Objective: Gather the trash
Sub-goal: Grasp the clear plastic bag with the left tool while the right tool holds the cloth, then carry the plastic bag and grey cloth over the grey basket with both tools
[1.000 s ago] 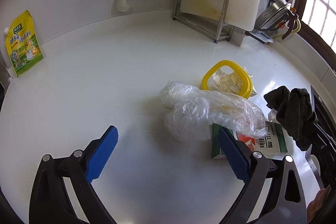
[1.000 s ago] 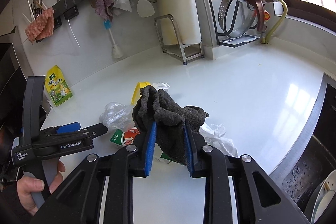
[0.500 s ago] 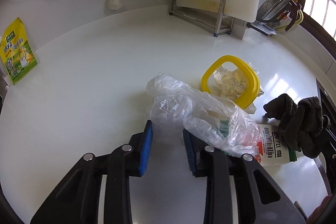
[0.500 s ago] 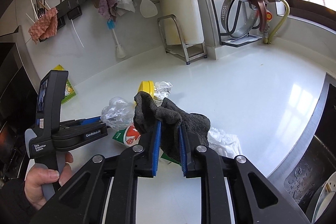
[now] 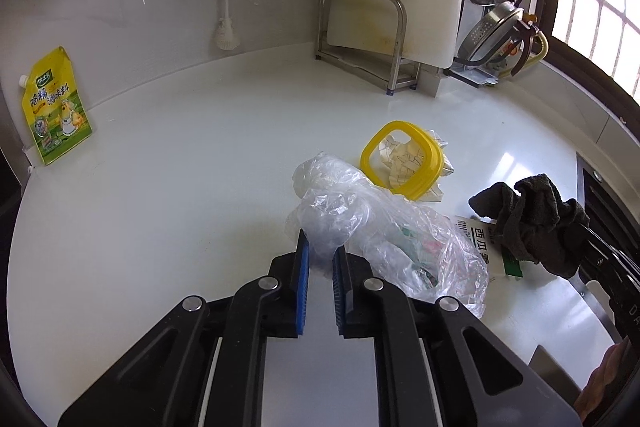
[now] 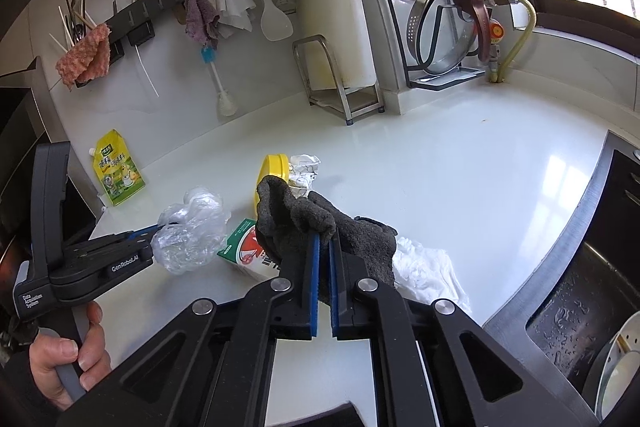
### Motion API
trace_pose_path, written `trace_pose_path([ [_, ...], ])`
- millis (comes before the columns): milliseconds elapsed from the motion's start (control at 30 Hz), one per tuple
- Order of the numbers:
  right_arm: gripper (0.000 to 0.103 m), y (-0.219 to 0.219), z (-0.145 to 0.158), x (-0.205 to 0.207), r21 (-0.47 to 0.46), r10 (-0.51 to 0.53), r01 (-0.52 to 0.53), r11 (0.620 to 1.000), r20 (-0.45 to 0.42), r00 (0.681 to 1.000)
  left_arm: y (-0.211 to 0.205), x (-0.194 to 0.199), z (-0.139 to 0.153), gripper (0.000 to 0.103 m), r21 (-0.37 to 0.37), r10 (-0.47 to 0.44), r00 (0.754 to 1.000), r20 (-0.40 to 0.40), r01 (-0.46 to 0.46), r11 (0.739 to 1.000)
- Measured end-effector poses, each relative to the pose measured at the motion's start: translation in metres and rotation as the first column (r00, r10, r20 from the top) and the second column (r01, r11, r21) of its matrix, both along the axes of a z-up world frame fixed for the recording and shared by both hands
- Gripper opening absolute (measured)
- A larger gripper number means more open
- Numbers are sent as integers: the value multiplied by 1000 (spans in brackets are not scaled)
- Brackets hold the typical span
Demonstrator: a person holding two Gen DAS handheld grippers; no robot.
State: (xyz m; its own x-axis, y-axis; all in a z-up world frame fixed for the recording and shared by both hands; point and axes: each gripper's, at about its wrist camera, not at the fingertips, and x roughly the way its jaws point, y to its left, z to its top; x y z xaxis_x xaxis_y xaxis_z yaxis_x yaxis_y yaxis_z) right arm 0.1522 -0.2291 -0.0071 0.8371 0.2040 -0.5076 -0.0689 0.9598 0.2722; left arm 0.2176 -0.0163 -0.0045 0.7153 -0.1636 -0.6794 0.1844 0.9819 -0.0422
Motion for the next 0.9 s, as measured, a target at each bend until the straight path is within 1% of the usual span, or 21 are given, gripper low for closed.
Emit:
trace_pose_path([
  [200, 4, 0, 8, -24, 4, -16, 16, 1000, 13, 1000, 0, -38, 5, 11, -2, -20, 1000, 19, 20, 1000],
  [333, 4, 1, 15, -45, -11, -27, 28, 1000, 28, 999, -3, -65, 6, 11, 16, -39, 999, 38, 39, 999],
  [633, 4, -3, 27, -94, -7, -64, 64, 998, 49, 997, -3, -116, 5, 11, -1, -85, 996, 37, 85, 996],
  [900, 4, -7, 48, -107, 20, -71, 70, 997, 78, 994, 0, -144, 4, 11, -14, -100, 994, 34, 100, 995],
])
